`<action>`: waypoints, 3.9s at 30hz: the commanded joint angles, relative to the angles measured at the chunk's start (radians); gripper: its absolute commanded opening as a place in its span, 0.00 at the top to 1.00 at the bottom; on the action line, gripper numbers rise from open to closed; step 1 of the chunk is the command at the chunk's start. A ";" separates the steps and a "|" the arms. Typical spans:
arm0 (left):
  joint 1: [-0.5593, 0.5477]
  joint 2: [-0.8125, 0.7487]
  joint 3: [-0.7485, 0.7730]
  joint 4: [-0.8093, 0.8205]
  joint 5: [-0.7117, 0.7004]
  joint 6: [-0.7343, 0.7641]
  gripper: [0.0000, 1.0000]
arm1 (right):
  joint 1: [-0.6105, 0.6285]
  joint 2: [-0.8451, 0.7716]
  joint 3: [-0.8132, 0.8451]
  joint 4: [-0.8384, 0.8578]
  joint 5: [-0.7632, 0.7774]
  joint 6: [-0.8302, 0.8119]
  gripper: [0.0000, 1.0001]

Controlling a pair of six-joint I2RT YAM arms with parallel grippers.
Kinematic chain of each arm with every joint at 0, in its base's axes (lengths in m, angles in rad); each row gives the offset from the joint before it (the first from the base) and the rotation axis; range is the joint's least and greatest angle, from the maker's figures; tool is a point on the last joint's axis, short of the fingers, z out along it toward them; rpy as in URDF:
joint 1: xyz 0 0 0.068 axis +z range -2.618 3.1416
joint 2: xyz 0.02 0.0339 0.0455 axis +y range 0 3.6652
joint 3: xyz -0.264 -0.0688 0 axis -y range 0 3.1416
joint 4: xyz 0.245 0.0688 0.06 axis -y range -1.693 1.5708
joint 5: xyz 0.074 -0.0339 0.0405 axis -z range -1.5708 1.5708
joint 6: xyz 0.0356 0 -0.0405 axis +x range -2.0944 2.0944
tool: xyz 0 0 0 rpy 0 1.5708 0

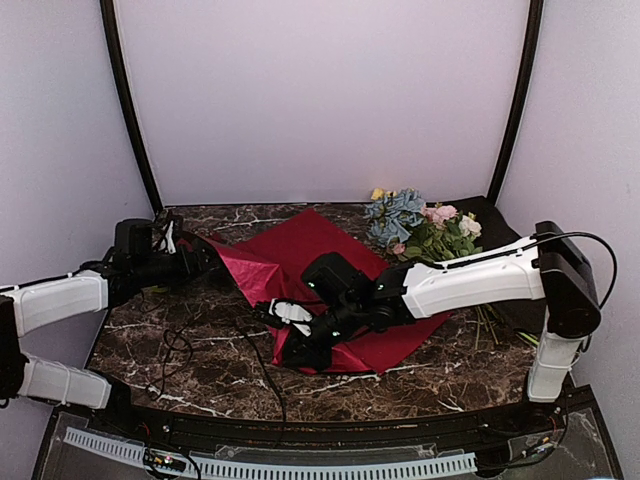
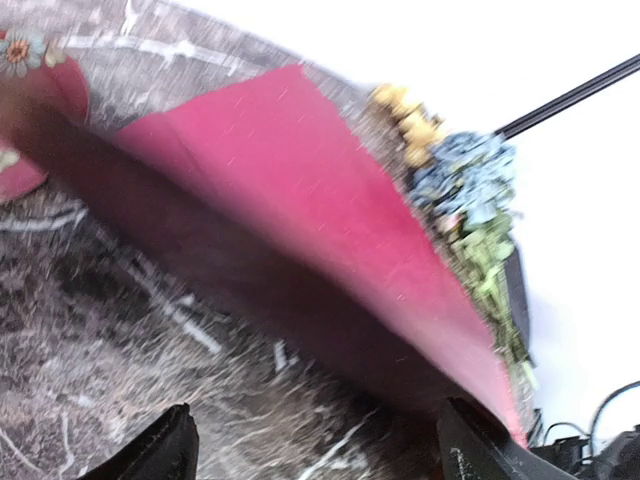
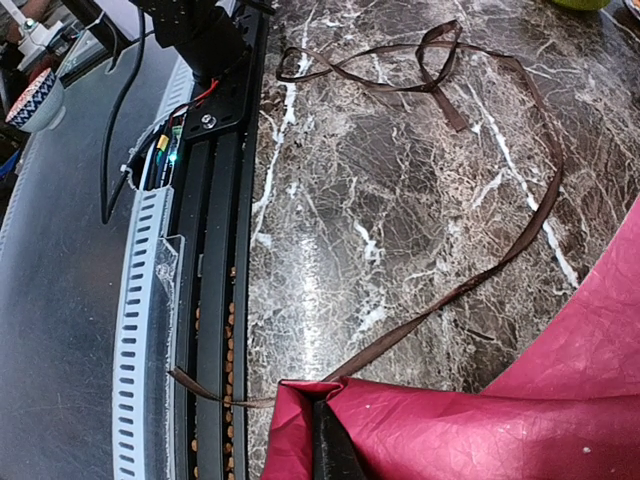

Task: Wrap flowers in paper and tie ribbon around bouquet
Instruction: Unfold the folded wrapping paper at the center of the board, then adjust the flattened wrapping paper at the center of the board, then pick up the fake flower from the corner of the board.

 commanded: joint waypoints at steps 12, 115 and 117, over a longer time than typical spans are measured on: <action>-0.002 -0.328 -0.193 -0.006 -0.138 -0.355 0.11 | 0.001 -0.012 0.030 -0.112 -0.043 -0.083 1.00; -0.225 0.359 0.593 -0.584 -0.302 0.546 0.11 | -1.004 0.004 0.113 -0.531 0.560 0.191 0.80; -0.224 0.357 0.592 -0.584 -0.310 0.549 0.11 | -1.004 0.008 0.121 -0.535 0.617 0.199 0.80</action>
